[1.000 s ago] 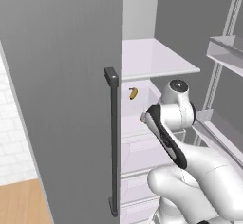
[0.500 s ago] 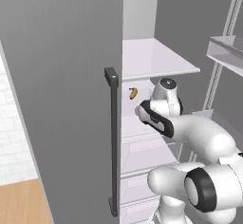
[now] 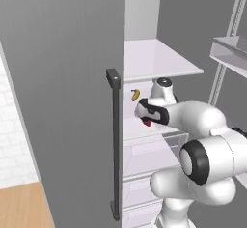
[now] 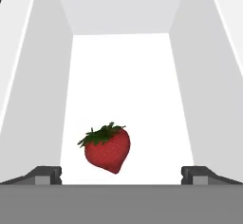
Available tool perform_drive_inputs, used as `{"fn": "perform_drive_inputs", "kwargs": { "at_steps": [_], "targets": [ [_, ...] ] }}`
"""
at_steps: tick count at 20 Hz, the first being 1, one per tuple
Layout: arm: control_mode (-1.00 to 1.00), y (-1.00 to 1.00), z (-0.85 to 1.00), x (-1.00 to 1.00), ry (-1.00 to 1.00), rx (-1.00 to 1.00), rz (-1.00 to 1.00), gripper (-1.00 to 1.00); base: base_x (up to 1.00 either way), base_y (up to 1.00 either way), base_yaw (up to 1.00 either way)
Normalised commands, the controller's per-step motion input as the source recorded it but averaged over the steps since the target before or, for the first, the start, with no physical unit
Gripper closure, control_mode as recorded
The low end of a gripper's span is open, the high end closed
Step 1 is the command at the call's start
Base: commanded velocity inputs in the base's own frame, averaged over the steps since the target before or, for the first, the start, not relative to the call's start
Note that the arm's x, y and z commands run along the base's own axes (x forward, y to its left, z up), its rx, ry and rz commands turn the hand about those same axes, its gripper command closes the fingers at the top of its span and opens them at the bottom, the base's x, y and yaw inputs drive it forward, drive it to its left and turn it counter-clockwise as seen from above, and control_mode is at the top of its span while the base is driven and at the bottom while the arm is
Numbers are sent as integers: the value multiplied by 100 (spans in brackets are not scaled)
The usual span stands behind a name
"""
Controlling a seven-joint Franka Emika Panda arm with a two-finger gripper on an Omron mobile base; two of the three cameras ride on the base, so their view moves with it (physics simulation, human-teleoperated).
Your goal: Take the strawberry from the fridge and place it on top of the pancake, located on the dining counter.
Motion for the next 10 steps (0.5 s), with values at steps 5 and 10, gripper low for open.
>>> {"fn": "perform_drive_inputs", "kwargs": {
  "at_steps": [5, 10],
  "targets": [
    [-100, 13, -53, 18, 4, 0, 0, -100, 0, 0, 0],
    [-100, 21, -31, 4, 0, 0, 0, -100, 0, 0, 0]
  ]
}}
